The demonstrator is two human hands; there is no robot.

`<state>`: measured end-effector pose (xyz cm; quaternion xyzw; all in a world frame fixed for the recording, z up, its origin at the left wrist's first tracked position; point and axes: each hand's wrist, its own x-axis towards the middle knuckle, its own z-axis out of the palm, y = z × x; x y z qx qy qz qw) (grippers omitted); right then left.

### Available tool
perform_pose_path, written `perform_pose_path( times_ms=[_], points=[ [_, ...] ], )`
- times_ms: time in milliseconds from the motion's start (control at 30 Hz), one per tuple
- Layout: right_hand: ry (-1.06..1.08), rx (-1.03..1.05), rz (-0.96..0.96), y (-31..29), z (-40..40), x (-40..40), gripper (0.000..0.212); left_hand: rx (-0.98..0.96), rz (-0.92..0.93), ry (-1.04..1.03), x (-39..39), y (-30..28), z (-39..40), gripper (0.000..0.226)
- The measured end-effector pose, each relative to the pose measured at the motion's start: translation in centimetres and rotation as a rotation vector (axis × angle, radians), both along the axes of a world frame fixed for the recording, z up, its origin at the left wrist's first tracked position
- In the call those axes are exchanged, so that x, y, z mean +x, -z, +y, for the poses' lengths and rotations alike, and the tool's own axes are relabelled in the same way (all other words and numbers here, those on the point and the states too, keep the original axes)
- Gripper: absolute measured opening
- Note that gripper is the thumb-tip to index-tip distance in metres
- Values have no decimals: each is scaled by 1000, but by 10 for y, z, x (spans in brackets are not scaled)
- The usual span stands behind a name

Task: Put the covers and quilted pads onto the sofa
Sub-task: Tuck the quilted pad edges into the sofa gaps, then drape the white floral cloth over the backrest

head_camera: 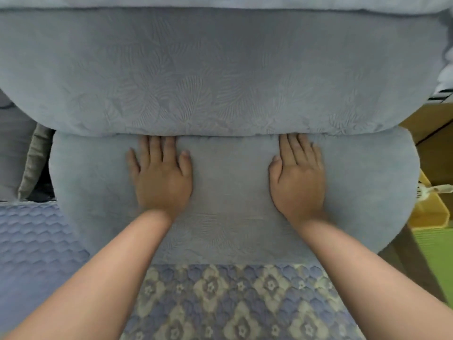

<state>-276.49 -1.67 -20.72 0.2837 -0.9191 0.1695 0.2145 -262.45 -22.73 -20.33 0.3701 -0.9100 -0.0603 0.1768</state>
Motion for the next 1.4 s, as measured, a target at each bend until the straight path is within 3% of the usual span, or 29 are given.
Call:
perform_pose_path(
  times_ms=[67, 133, 200, 233, 267, 300, 333, 467, 600, 667, 733, 833, 967, 1033, 1100, 1167, 1267, 1333, 1400],
  points=[
    [-26, -106, -96, 7, 30, 39, 51, 147, 39, -58, 39, 11, 50, 73],
    [164, -208, -285, 27, 83, 85, 60, 445, 94, -252, 79, 39, 80, 95],
    [610, -465, -675, 42, 127, 116, 66, 884, 250, -520, 92, 56, 81, 129],
    [770, -683, -927, 43, 131, 113, 59, 1053, 370, -624, 85, 59, 76, 140],
    [778, -935, -1173, 41, 126, 101, 46, 1157, 458, -664, 73, 57, 72, 145],
    [650, -1142, -1324, 44, 122, 83, 31, 1210, 515, -646, 61, 58, 69, 144],
    [530, -1219, -1359, 47, 119, 61, 22, 1227, 557, -586, 51, 59, 70, 142],
    [588, -1184, -1486, 69, 114, 28, 24, 1282, 626, -419, 53, 80, 76, 144],
    [813, -1265, -1328, 66, 131, 76, 39, 1127, 649, -555, 99, 83, 62, 133],
    [831, -1246, -1298, 53, 103, 71, 37, 1188, 853, -772, 105, 65, 49, 114],
    [755, -1245, -1386, 29, 66, 51, 24, 1319, 1038, -818, 97, 47, 24, 96],
    [678, -1242, -1527, 9, 30, 27, 20, 1365, 924, -614, 70, 23, -10, 71],
    [733, -1323, -1421, 11, 33, 67, 33, 1437, 889, -537, 70, 29, -17, 79],
    [734, -1327, -1514, 10, 40, 102, 15, 1476, 903, -557, 100, 26, -4, 76],
    [782, -1274, -1666, 9, 27, 121, 17, 1437, 869, -752, 133, 26, 1, 74],
    [715, -1199, -1766, 4, 3, 117, 22, 1606, 877, -893, 151, 39, -16, 75],
    [631, -1210, -1798, 4, -33, 93, 30, 1860, 987, -667, 141, 55, -60, 85],
    [607, -1210, -1817, 8, -35, 84, 30, 1830, 924, -567, 131, 67, -71, 97],
    [531, -1121, -1875, 16, -25, 83, 27, 1660, 826, -700, 139, 82, -72, 102]
  ],
)
